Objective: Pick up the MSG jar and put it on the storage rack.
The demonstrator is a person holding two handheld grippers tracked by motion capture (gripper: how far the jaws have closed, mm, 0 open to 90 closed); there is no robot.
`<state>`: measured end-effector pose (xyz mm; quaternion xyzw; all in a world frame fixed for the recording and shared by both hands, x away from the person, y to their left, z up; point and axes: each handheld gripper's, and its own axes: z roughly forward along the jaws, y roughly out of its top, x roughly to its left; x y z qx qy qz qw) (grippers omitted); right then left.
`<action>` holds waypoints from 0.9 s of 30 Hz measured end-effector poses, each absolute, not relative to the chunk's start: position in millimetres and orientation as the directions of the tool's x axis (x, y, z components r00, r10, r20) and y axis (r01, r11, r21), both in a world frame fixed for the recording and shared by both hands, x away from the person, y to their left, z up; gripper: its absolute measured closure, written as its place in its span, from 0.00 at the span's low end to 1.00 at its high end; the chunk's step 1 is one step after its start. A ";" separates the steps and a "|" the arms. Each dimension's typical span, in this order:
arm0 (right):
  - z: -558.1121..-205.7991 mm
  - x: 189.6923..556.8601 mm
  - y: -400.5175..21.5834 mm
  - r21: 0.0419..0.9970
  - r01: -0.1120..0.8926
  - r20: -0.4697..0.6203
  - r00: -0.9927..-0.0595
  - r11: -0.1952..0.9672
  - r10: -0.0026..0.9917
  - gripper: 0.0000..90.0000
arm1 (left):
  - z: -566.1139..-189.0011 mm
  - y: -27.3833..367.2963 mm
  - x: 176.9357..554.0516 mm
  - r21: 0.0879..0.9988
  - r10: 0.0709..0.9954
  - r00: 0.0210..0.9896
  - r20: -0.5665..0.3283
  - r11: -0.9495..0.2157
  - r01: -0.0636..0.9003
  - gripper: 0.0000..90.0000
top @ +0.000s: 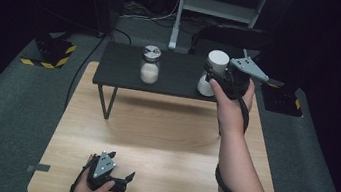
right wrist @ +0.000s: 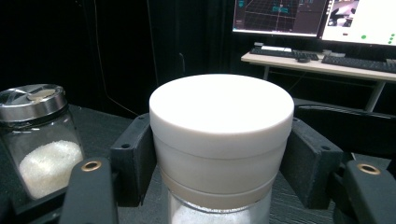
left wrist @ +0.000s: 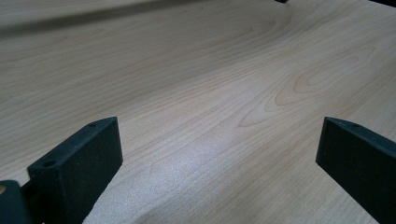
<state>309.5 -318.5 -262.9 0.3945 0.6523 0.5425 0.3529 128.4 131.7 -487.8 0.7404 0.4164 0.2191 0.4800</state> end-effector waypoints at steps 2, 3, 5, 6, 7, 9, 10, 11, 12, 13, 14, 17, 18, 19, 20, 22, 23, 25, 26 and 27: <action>-263.7 311.5 -317.4 0.986 0.133 -0.034 -0.438 0.102 0.898 0.38 | -487.9 132.0 128.6 0.893 0.827 0.556 -0.078 -0.190 0.408 0.01; -264.1 313.1 -316.8 0.986 0.135 -0.031 -0.436 0.100 0.899 0.38 | -488.0 132.1 128.6 0.893 0.827 0.557 -0.078 -0.190 0.407 0.01; -264.4 314.4 -316.7 0.986 0.139 -0.026 -0.434 0.096 0.900 0.38 | -488.1 132.3 128.6 0.894 0.827 0.557 -0.078 -0.189 0.406 0.01; -266.2 316.9 -316.1 0.987 0.141 -0.014 -0.429 0.082 0.903 0.38 | -488.1 132.4 128.5 0.894 0.827 0.557 -0.079 -0.189 0.407 0.01; -266.6 317.9 -315.2 0.987 0.141 -0.014 -0.426 0.081 0.905 0.38 | -488.1 132.4 128.7 0.894 0.826 0.557 -0.079 -0.189 0.407 0.01; -266.8 319.6 -313.3 0.987 0.140 -0.016 -0.423 0.083 0.906 0.38 | -488.0 132.5 128.8 0.893 0.826 0.558 -0.080 -0.189 0.407 0.01; -267.2 320.4 -312.3 0.987 0.138 -0.016 -0.421 0.082 0.907 0.38 | -488.0 132.5 128.9 0.893 0.826 0.558 -0.080 -0.189 0.408 0.01; -267.5 321.2 -311.9 0.987 0.135 -0.017 -0.422 0.082 0.907 0.38 | -488.0 132.6 129.0 0.893 0.826 0.557 -0.081 -0.188 0.409 0.01; -268.0 322.1 -311.4 0.988 0.133 -0.018 -0.422 0.081 0.906 0.38 | -488.2 133.1 129.2 0.893 0.826 0.557 -0.084 -0.186 0.409 0.01; -268.0 322.1 -311.4 0.988 0.133 -0.018 -0.422 0.081 0.906 0.38 | -488.2 133.1 129.2 0.893 0.826 0.557 -0.084 -0.186 0.409 0.01; -270.5 323.9 -310.3 0.988 0.130 -0.016 -0.423 0.078 0.906 0.38 | -488.3 133.3 129.3 0.893 0.827 0.555 -0.089 -0.180 0.412 0.01; -273.3 325.4 -309.4 0.988 0.132 -0.015 -0.423 0.078 0.906 0.38 | -488.4 133.8 129.5 0.893 0.827 0.554 -0.093 -0.177 0.414 0.01; -274.9 325.5 -309.4 0.989 0.126 -0.014 -0.422 0.075 0.906 0.38 | -488.4 133.8 129.5 0.893 0.827 0.554 -0.093 -0.177 0.414 0.01; -275.4 325.5 -309.5 0.989 0.125 -0.013 -0.422 0.073 0.906 0.38 | -488.5 133.7 129.4 0.893 0.828 0.554 -0.092 -0.177 0.413 0.01; -275.9 325.6 -309.6 0.990 0.123 -0.014 -0.423 0.073 0.906 0.38 | -488.5 133.7 129.4 0.894 0.827 0.554 -0.092 -0.178 0.412 0.01; -276.7 325.9 -309.7 0.990 0.122 -0.015 -0.423 0.073 0.906 0.38 | -488.5 133.3 129.2 0.894 0.827 0.555 -0.088 -0.181 0.410 0.01; -277.6 326.3 -310.0 0.990 0.122 -0.010 -0.419 0.067 0.908 0.38 | -488.4 133.4 129.2 0.894 0.826 0.557 -0.086 -0.183 0.409 0.01; -278.1 326.9 -310.7 0.990 0.123 -0.006 -0.421 0.064 0.907 0.38 | -488.3 133.3 129.1 0.894 0.825 0.559 -0.083 -0.186 0.407 0.01; -278.0 326.9 -310.5 0.990 0.122 -0.009 -0.421 0.066 0.907 0.38 | -488.4 133.3 129.0 0.895 0.825 0.560 -0.080 -0.188 0.405 0.01; -278.4 326.9 -310.4 0.990 0.123 -0.006 -0.421 0.064 0.907 0.38 | -488.4 133.3 128.9 0.895 0.824 0.560 -0.079 -0.189 0.404 0.01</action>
